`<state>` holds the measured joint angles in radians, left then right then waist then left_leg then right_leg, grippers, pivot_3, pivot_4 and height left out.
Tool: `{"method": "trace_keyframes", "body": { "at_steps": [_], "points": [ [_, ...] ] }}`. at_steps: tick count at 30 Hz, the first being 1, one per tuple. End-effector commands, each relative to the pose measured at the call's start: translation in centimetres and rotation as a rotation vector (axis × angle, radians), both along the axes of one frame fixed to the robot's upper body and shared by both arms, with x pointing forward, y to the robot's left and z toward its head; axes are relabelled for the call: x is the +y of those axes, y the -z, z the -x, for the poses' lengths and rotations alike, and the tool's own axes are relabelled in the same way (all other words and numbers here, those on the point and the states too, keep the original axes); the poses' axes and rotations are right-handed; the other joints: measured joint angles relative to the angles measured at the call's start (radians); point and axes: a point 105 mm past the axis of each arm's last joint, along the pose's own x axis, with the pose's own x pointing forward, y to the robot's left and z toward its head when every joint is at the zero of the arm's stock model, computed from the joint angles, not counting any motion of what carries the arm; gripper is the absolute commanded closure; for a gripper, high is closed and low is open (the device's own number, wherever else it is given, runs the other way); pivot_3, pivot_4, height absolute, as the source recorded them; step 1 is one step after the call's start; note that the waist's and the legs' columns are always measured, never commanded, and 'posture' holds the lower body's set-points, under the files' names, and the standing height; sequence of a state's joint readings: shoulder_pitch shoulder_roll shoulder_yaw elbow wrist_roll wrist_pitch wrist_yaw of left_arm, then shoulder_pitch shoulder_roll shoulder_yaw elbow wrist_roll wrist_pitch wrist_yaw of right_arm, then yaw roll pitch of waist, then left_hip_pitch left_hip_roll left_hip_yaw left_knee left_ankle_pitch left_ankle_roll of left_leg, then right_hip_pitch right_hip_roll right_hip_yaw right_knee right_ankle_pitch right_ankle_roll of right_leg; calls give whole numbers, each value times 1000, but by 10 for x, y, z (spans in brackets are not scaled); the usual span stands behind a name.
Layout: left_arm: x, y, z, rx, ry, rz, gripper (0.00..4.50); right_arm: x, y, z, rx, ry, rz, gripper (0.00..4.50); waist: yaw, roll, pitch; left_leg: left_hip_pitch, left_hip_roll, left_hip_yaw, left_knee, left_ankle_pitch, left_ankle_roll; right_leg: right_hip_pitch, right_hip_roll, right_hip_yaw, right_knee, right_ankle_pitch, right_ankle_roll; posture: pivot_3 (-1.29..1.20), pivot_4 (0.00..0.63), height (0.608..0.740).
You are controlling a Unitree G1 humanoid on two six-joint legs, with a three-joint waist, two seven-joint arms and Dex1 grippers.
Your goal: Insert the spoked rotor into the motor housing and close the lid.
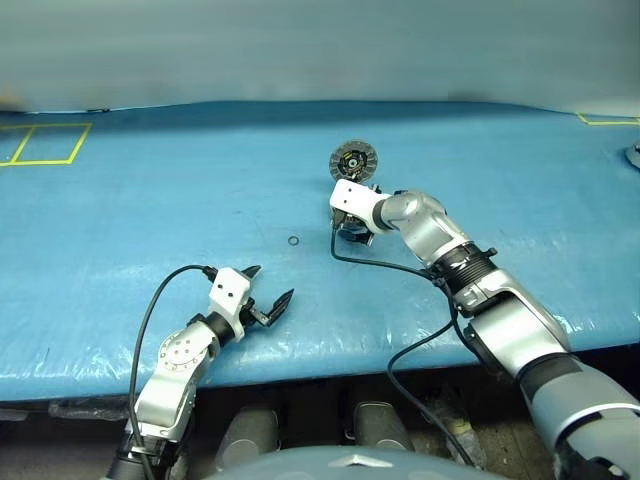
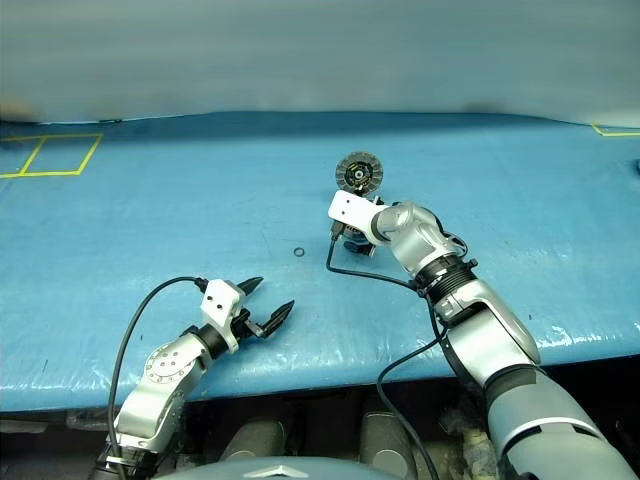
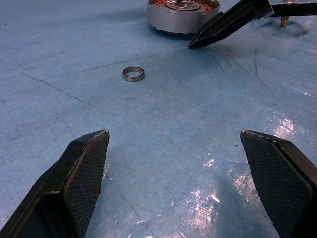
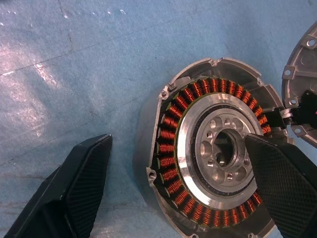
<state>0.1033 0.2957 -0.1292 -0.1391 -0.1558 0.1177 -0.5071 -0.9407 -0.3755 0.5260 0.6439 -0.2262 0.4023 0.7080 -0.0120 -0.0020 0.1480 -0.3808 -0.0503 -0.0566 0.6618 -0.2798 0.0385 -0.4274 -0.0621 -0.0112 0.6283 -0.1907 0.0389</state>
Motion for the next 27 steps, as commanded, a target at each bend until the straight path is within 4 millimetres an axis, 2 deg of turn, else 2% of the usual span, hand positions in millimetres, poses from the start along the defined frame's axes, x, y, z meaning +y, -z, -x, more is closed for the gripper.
{"method": "trace_keyframes", "body": {
  "at_steps": [1, 3, 6, 7, 12, 17, 23, 27],
  "points": [
    [-9, -15, 1, -67, 25, 10, 0, 1, -2, 3, 57, -22, -22, 25, 0, 0, 0, 0, 0, 0, 0, 0, 0, 0, 0, 0, 0, 0, 0, 0, 150, 740],
    [-10, -15, 2, -67, 25, 9, 0, 1, 3, 7, 108, -29, -21, 25, 0, 0, 0, 0, 0, 0, 0, 0, 0, 0, 0, 0, 0, 0, 0, 0, 150, 740],
    [-12, -15, 2, -67, 27, 10, 0, -2, 9, 12, 178, -24, -22, 581, 0, 1, 0, 0, 0, 0, 0, 0, 0, 0, 0, 0, 0, 0, 0, 0, 150, 740],
    [-12, -15, 2, -68, 28, 10, 0, -2, 10, 13, 192, -19, -23, 999, 1, 1, -1, 0, 0, 0, 0, 0, 0, 0, 0, 0, 0, 0, 0, 0, 150, 740],
    [-13, -15, 1, -68, 27, 12, 0, -7, 18, 17, 253, 9, -20, 2522, 0, 1, -2, 0, 0, 0, 0, 0, 0, 1, 0, 0, 0, 0, 0, 0, 150, 740],
    [-13, -15, 1, -64, 24, 12, 0, 6, 23, 33, 335, 9, -134, 2662, 1, 1, -3, 3, 0, -1, 1, 0, 0, 3, 0, 0, 1, 1, -1, 0, 150, 740],
    [-10, -14, 1, -57, 18, 9, 0, 26, 42, 81, 477, 29, -251, 2691, -1, 2, -12, 3, 2, -2, 0, -2, -1, 3, 1, -1, 1, 0, -2, 0, 150, 740],
    [-9, -13, 1, -53, 19, 7, 0, 37, 49, 108, 552, 105, -350, 2693, -1, 1, -20, 3, 3, -2, 0, -3, -1, 3, 2, -1, 0, 0, -3, 0, 150, 740]
  ]
}}
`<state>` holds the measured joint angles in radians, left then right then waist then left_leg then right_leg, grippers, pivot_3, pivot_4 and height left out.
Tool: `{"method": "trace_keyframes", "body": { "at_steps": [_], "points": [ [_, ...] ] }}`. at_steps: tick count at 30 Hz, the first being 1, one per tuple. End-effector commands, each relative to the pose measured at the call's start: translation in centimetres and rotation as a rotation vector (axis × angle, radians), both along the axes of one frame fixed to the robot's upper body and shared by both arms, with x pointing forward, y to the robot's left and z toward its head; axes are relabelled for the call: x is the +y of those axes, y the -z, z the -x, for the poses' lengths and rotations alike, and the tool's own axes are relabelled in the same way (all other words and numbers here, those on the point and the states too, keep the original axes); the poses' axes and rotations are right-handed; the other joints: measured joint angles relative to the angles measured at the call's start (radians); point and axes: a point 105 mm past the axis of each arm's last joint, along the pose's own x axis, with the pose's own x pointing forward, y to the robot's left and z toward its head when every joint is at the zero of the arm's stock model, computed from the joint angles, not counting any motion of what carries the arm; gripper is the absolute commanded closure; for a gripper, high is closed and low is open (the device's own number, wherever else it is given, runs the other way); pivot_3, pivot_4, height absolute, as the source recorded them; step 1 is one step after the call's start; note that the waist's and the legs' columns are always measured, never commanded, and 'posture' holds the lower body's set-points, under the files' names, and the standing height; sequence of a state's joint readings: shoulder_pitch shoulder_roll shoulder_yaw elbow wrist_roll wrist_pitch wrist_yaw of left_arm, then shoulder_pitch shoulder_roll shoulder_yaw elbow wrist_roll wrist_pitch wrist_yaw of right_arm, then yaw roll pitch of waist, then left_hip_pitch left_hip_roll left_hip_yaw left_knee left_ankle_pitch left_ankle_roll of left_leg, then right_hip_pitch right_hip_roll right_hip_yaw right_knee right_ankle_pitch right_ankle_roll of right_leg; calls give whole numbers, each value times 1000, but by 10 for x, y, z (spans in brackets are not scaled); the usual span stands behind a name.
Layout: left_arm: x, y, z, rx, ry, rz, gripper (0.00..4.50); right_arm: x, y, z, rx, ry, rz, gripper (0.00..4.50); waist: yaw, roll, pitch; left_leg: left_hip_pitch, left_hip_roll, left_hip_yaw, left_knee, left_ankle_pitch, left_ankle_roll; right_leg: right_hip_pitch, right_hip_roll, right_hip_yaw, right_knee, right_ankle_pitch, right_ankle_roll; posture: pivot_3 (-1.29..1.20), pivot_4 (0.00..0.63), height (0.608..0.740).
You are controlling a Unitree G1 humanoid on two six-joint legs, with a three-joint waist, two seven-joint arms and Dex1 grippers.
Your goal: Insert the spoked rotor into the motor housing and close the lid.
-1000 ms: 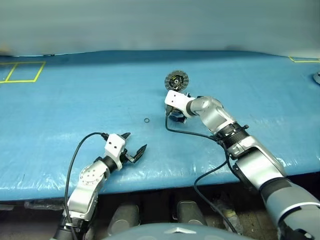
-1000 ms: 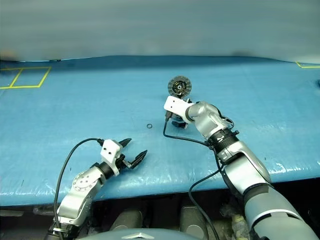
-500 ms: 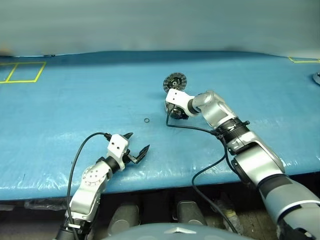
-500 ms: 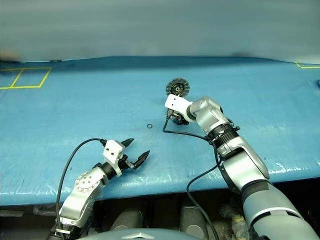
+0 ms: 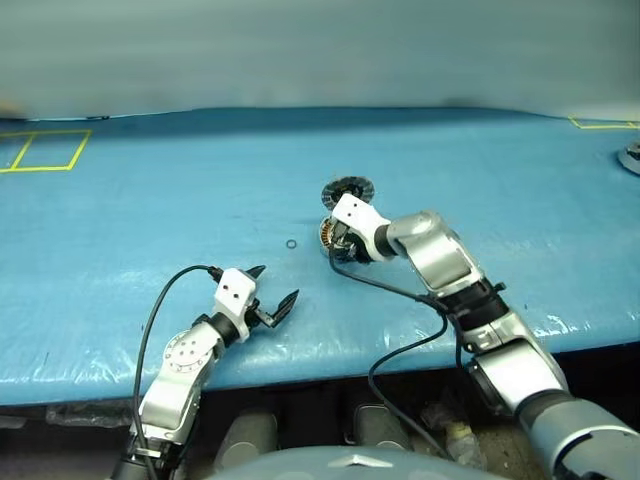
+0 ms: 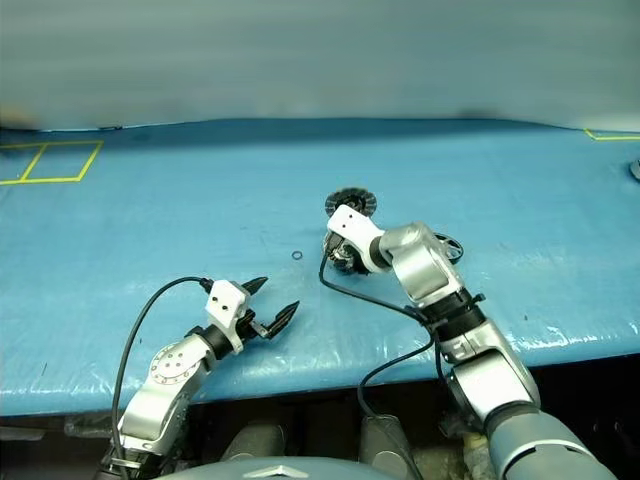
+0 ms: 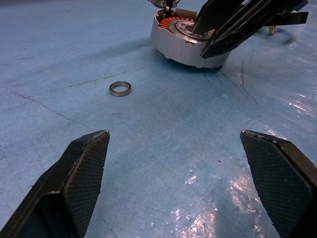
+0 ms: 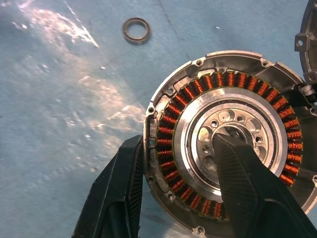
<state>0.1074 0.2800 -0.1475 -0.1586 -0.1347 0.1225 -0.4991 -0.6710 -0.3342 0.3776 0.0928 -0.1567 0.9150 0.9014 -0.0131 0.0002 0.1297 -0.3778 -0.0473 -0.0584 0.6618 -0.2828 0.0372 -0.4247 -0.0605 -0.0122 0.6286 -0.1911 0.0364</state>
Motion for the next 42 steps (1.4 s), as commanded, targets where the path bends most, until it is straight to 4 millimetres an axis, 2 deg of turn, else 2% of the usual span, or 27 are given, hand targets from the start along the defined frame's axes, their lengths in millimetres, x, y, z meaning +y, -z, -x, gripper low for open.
{"method": "trace_keyframes", "body": {
  "at_steps": [1, 4, 12, 19, 21, 23, 25, 26, 31, 34, 38, 42],
  "points": [
    [-1, -12, 0, -43, 9, 9, 0, 16, 37, 44, 253, 55, -86, 2693, 1, -2, -3, 0, 0, 0, 0, 0, 0, 0, 0, 0, 0, 0, 0, 0, 150, 740],
    [-1, -11, 0, -40, 13, 8, 0, 24, 41, 61, 304, 88, -120, 2694, 1, -2, -8, 1, 0, -1, 0, -1, 0, 0, 0, -1, 0, 0, 0, 0, 150, 740],
    [1, -10, 0, -33, 11, 4, 0, 43, 41, 90, 364, 129, -174, 2694, -1, -3, -15, 2, 1, -2, 0, -1, -2, 0, 2, -2, 0, -1, -2, 0, 150, 740],
    [1, -10, 0, -30, 14, 4, 0, 61, 20, 94, 352, 156, -289, 2694, -17, -3, -15, 2, 6, -1, -1, -3, -5, 0, 7, -2, 1, -3, -5, 0, 150, 740],
    [1, -9, -1, -27, 16, 4, 0, 61, 16, 91, 321, 179, -289, 1972, -20, -3, -14, 2, 6, -2, -1, -3, -5, 0, 8, -2, 2, -4, -6, 0, 150, 740],
    [1, -9, -1, -24, 19, 2, 0, 61, 3, 84, 267, 224, -315, 1484, -20, 1, -12, 2, 6, -2, -2, -3, -5, -1, 8, -2, 3, -4, -6, 0, 150, 740],
    [1, -9, -2, -21, 19, 2, 0, 61, -10, 80, 235, 251, -347, 790, -14, 2, -11, 2, 5, -2, -1, -3, -4, -1, 8, -2, 4, -4, -6, 0, 150, 740],
    [1, -9, -2, -20, 20, 1, 0, 60, -16, 79, 214, 259, -355, 476, -13, 2, -11, 2, 5, -2, 0, -3, -4, -1, 8, -2, 5, -4, -6, 0, 150, 740],
    [1, -9, -2, -13, 32, 5, 0, 58, -49, 83, 132, 254, -455, 476, -8, 4, -9, 1, 4, -2, 1, -3, -3, -1, 8, -3, 4, -4, -5, 0, 150, 740],
    [3, -10, -2, -7, 43, 7, 0, 50, -59, 90, 86, 232, -491, 476, -8, 4, -8, 1, 5, -2, 1, -3, -4, -2, 8, -3, 5, -4, -5, 0, 150, 740],
    [10, -11, -5, 1, 50, -14, 0, 31, -61, 100, 68, 209, -531, 476, -7, 4, -8, 1, 4, -2, 1, -3, -3, -1, 8, -4, 4, -4, -5, 0, 150, 740],
    [34, -9, -20, 9, -26, -90, 0, -2, -38, 109, 17, 243, -577, 476, -2, 4, -7, 1, 5, -4, 1, -3, -3, 1, 13, -5, 3, -5, -4, 0, 150, 740]
  ]
}}
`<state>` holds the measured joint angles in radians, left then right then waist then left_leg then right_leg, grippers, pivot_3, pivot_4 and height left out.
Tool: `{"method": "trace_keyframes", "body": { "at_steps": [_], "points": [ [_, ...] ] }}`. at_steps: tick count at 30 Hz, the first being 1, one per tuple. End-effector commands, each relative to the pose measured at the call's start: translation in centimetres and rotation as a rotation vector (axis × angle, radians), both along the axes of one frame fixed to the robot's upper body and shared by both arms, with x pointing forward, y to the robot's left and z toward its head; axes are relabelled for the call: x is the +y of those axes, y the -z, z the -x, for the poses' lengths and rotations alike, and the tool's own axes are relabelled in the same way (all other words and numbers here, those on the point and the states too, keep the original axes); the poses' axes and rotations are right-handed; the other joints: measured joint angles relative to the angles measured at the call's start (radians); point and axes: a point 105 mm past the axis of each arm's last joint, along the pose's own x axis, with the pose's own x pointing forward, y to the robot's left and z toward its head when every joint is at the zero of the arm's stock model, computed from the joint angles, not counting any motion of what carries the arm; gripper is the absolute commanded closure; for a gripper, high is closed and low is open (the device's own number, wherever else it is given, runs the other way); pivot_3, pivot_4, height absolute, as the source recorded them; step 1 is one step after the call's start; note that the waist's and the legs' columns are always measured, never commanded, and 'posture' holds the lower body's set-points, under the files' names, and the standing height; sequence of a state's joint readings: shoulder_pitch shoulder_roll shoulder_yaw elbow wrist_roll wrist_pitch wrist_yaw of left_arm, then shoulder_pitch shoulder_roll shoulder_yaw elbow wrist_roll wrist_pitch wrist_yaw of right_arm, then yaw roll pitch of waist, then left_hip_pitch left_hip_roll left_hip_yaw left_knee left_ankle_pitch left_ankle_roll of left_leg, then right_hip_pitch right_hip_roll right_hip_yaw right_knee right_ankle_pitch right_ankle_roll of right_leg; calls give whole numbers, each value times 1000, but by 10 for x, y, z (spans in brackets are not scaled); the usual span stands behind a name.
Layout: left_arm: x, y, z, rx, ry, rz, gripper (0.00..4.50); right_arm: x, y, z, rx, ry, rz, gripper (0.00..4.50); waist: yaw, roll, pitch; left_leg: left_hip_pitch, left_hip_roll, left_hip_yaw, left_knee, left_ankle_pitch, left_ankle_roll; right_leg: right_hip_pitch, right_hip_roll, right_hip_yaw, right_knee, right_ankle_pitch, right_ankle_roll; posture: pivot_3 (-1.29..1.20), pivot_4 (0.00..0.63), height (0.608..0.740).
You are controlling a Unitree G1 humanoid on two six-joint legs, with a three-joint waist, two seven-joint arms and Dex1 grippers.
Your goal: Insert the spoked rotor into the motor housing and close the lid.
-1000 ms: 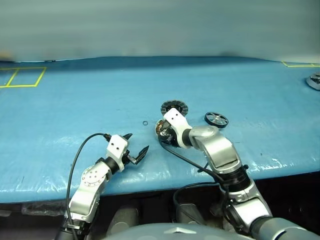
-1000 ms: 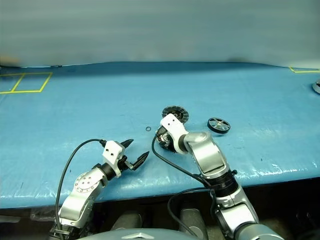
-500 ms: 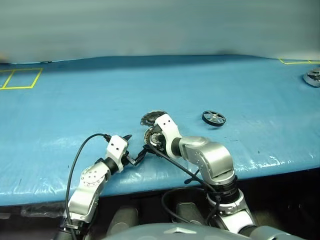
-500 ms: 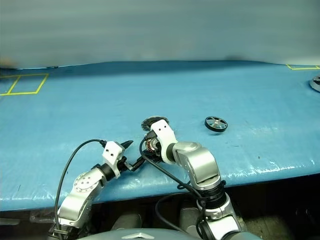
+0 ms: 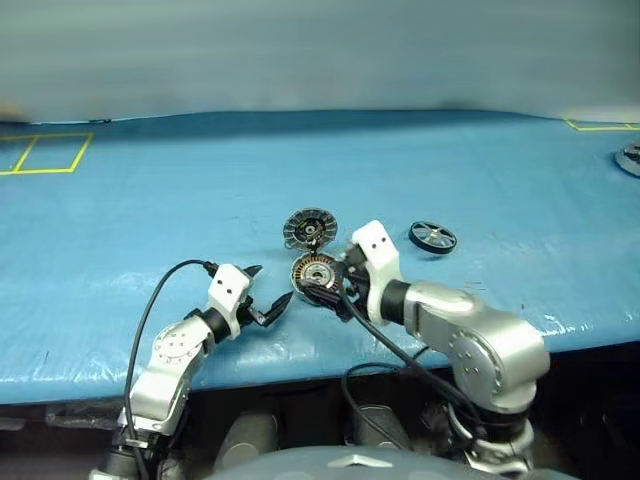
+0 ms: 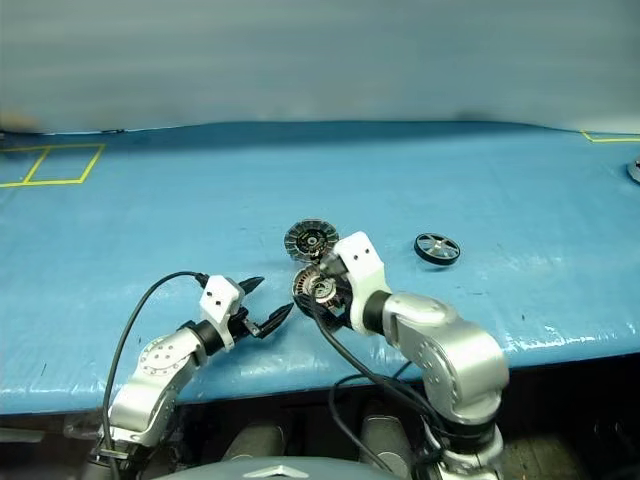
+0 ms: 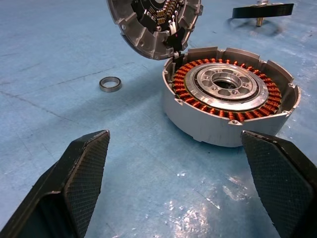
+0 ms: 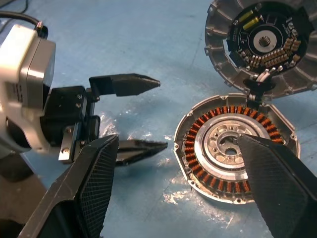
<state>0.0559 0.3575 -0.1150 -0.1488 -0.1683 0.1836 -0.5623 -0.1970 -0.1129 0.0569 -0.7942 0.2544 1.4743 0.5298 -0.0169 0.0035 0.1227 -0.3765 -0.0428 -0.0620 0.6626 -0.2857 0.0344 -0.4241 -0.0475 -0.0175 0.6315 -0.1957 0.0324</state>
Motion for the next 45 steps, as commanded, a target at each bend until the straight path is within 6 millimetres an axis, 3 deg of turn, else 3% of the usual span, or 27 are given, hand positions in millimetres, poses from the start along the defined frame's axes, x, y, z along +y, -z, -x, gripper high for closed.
{"method": "trace_keyframes", "body": {
  "at_steps": [1, 8, 16, 25, 31, 34, 40, 43, 45],
  "points": [
    [26, -6, -19, -26, -89, -58, 0, -20, 4, 6, -118, 21, -24, 476, 2, 1, 1, 0, 0, 0, 0, 0, 0, 0, 1, 1, 0, 0, 0, 0, 150, 740],
    [47, -14, -62, -93, -178, -127, 0, -40, 32, 8, -299, 173, 42, 476, -1, -5, 9, 1, 2, 2, 1, 3, -2, 0, 3, 3, 1, -3, 6, 0, 150, 740],
    [9, -23, -98, -63, 0, -34, 0, -39, 48, 15, -450, 259, -6, 476, 7, -8, 11, 0, 0, 2, 2, 6, -4, 1, 2, 5, 1, -1, 8, 0, 150, 740],
    [-21, -16, -113, -31, 111, -71, 0, -35, 54, 16, -455, 303, -43, 476, 7, -10, 12, 0, 1, 2, 1, 6, -4, 0, 3, 6, 1, 1, 4, 0, 150, 740],
    [-27, -2, -117, 6, 133, -176, 0, -37, 51, 12, -459, 327, -46, 476, 7, -12, 13, 0, 0, 2, 2, 5, -2, 0, 3, 6, 1, 2, 4, 0, 150, 740],
    [-26, 8, -117, 32, 121, -212, 627, -37, 50, 10, -460, 330, -45, 442, 8, -12, 13, 0, 0, 2, 2, 5, -1, 1, 3, 6, 1, 2, 4, 0, 150, 740],
    [-22, 22, -112, 48, 129, -273, 2639, -38, 50, 7, -459, 343, -42, 442, 6, -12, 13, 0, 1, 2, 4, 4, -1, 1, 3, 6, 2, 2, 5, 0, 150, 740],
    [-10, 33, -105, 69, 129, -325, 3630, -37, 49, 6, -461, 345, -39, 442, 5, -12, 13, 2, 1, 2, 4, 5, -1, 2, 3, 6, 4, 0, 7, 0, 150, 740],
    [0, 38, -100, 82, 117, -332, 3833, -37, 48, 6, -461, 347, -41, 442, 2, -12, 13, 6, 1, 2, 4, 5, -1, 5, 3, 7, 5, 0, 7, 0, 150, 740]
  ]
}}
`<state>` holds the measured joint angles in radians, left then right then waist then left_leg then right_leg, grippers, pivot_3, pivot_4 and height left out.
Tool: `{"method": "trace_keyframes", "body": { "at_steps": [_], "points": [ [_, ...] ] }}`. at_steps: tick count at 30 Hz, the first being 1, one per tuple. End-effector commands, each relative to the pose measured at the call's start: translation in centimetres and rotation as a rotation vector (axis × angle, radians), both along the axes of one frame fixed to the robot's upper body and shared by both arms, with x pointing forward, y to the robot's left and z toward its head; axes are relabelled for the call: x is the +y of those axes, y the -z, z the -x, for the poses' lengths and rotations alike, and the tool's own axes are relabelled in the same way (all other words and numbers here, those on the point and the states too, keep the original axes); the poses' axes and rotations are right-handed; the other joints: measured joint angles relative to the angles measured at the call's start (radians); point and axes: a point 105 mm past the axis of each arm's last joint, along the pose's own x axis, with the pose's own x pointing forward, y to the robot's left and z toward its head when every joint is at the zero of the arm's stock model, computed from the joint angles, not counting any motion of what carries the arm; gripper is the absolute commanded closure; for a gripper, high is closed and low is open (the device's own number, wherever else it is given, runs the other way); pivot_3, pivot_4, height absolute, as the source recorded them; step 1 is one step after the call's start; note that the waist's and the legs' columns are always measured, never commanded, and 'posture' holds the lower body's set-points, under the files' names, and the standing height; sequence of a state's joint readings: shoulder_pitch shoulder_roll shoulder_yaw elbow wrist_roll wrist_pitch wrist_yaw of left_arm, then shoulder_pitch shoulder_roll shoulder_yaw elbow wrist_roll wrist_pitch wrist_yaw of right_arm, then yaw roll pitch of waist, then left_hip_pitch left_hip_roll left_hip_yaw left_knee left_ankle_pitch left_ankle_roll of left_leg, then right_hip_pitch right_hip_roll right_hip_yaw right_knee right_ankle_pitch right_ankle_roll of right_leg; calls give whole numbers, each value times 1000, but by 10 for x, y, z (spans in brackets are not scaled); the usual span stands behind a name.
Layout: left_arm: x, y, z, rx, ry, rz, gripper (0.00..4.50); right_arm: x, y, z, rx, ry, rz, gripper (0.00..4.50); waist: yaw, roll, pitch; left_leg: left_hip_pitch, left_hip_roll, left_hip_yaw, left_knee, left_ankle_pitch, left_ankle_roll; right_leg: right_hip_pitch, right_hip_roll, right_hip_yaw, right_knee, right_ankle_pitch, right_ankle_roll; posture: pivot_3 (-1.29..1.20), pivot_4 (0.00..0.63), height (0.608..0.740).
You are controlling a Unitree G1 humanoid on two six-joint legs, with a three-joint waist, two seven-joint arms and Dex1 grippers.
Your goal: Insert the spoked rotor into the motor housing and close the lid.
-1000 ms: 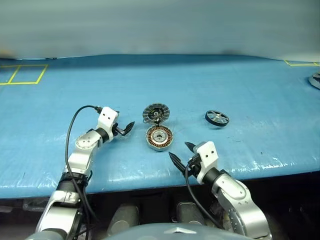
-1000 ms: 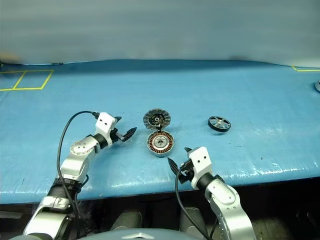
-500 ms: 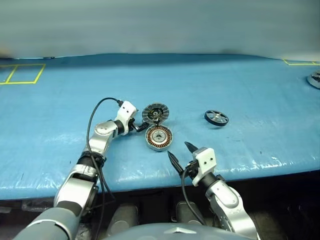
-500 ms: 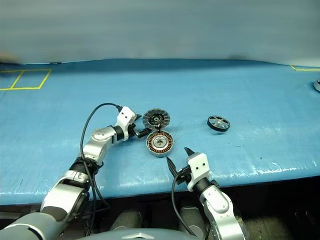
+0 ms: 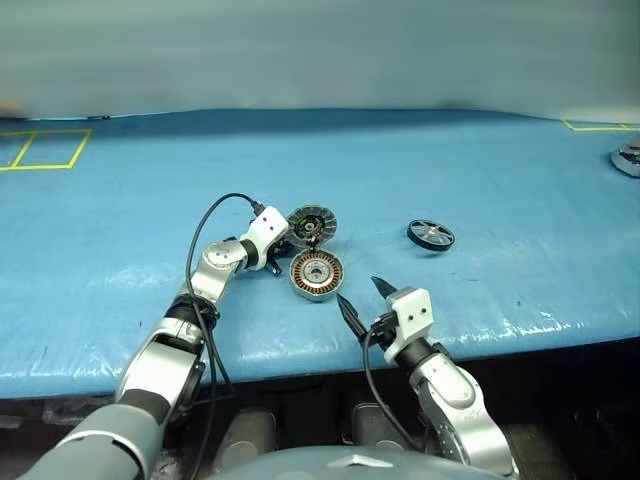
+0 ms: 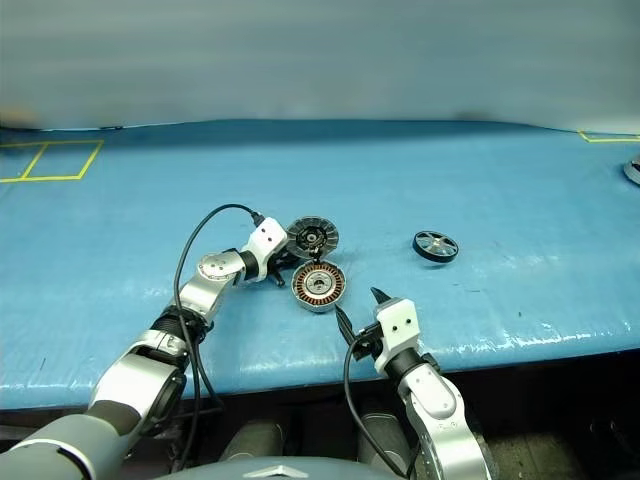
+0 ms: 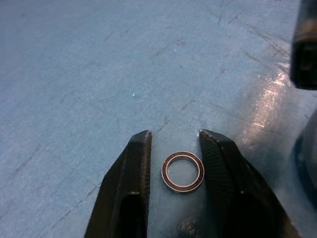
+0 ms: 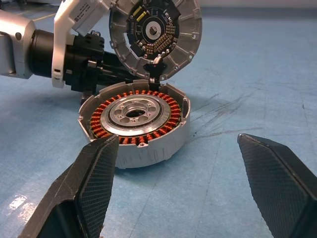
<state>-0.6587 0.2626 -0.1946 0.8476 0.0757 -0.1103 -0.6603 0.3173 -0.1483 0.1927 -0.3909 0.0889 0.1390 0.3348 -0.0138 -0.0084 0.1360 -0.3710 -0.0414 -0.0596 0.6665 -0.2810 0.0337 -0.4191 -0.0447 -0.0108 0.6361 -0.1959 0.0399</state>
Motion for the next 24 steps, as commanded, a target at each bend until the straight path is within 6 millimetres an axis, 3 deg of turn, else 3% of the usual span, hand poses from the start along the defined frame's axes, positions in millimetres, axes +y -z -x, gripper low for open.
{"method": "trace_keyframes", "body": {
  "at_steps": [1, 5, 9, 13, 15, 17, 24],
  "points": [
    [33, 31, 17, 84, -44, -90, 3833, 2, -9, -1, -30, 5, -20, 442, -3, 0, 0, 4, 0, 0, -1, 0, 0, 4, -1, 0, 0, -1, -1, 0, 150, 740],
    [58, 37, 42, 110, -42, -116, 3833, 1, -7, 0, -26, 3, -11, 442, -14, 1, 0, 12, 3, 1, -4, 0, 0, 9, -2, 1, 0, -2, -2, 0, 150, 740],
    [59, 19, 76, 104, 18, -69, 3833, 2, -6, 0, -19, -5, -12, 442, -16, 2, -1, 12, 5, 2, -5, -1, -2, 7, -2, 4, 4, -5, -7, 0, 150, 740],
    [46, -14, 94, 72, 72, 27, 3833, 4, -5, -1, -17, -17, -11, 442, 5, 4, 2, 11, 5, 1, -5, -2, -3, 6, -4, 1, 4, -7, -9, 0, 150, 740],
    [30, -51, 97, 15, 99, 199, 3833, 4, -4, -1, -17, -24, -9, 442, 11, 4, 6, 9, 5, 1, -4, -2, -3, 6, -5, 0, 4, -9, -12, 0, 150, 740],
    [15, -72, 103, -13, 166, 263, 3833, 5, -4, -1, -35, -34, -3, 442, 17, 2, 10, 6, 4, -1, -1, -2, -2, 4, -5, -2, 4, -9, -12, 0, 150, 740],
    [-21, -83, 110, -12, 307, 272, 3833, 5, 6, 4, -62, -47, 63, 442, 5, 3, 11, 7, 2, -1, -3, -2, -2, 4, -5, -1, 4, -8, -10, 0, 150, 740]
  ]
}}
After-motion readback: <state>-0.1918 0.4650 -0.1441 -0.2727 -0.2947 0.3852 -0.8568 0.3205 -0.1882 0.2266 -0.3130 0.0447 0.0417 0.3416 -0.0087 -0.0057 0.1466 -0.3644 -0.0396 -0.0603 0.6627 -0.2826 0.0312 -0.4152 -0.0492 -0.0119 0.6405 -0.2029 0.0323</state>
